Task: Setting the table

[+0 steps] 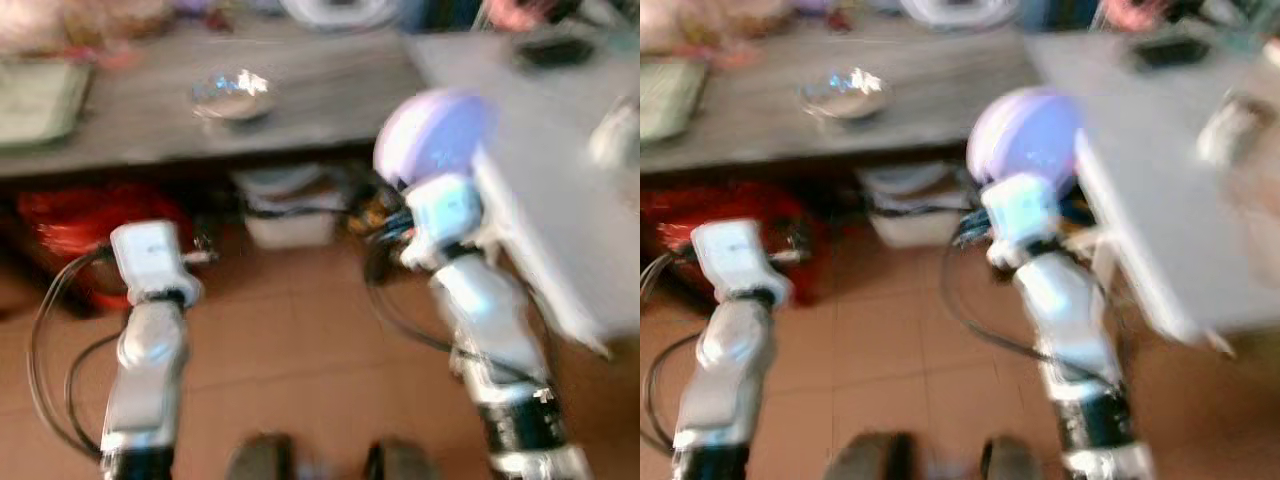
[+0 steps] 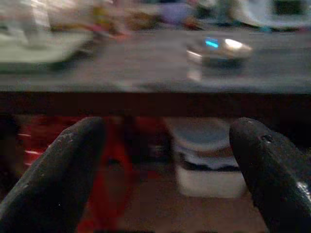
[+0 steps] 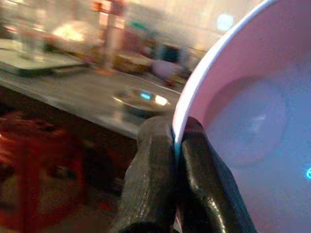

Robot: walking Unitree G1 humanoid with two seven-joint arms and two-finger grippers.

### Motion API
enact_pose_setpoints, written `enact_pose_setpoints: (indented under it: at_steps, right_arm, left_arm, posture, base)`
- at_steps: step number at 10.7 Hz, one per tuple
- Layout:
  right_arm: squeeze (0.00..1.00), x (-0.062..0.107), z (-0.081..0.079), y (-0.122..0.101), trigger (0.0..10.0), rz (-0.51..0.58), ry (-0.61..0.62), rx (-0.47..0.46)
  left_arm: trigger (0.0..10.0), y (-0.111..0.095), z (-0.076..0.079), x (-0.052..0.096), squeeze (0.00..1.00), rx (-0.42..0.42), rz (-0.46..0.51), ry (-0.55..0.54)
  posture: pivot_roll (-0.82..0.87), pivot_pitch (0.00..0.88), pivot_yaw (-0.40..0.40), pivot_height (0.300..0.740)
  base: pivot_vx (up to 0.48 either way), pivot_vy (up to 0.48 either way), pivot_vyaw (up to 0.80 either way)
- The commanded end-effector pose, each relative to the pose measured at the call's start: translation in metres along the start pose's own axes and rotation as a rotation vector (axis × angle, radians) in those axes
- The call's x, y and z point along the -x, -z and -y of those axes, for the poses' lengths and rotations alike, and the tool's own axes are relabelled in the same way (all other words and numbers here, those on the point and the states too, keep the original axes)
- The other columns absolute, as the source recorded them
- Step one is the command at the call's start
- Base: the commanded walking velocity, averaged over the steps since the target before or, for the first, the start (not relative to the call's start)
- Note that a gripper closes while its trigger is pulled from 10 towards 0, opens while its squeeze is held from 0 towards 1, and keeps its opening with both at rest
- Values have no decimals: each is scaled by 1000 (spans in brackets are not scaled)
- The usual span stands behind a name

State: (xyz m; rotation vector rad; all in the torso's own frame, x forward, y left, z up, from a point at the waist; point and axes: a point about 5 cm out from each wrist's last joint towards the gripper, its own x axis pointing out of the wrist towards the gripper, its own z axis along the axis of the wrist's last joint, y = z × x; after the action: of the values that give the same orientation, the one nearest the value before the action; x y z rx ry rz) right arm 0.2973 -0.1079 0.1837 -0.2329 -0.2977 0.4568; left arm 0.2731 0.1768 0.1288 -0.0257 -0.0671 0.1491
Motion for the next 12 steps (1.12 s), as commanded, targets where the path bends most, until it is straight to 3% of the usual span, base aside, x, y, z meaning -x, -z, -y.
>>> enact_pose_setpoints:
  at_steps: [1,7,9,12]
  right_arm:
    - [0,1,5,-5,10000,16,19,18]
    - [0,-7,3,-12,10000,45,22,21]
    - [0,-9,2,-14,10000,60,15,27]
    - [0,-11,3,-15,10000,56,30,32]
  left_arm:
    - [10000,1,8,1,0,13,-4,17]
    - [10000,-4,14,-3,0,13,17,32]
    - [10000,-4,12,-3,0,7,20,20]
    - [10000,-3,13,-3,0,10,18,24]
  posture:
    - [-2,137,52,740]
    - [-3,138,52,740]
    - [-3,141,49,740]
    - [-5,142,49,740]
  base:
    - [480,0,438]
    - [480,0,0]
    - [480,0,800]
    - [480,0,0]
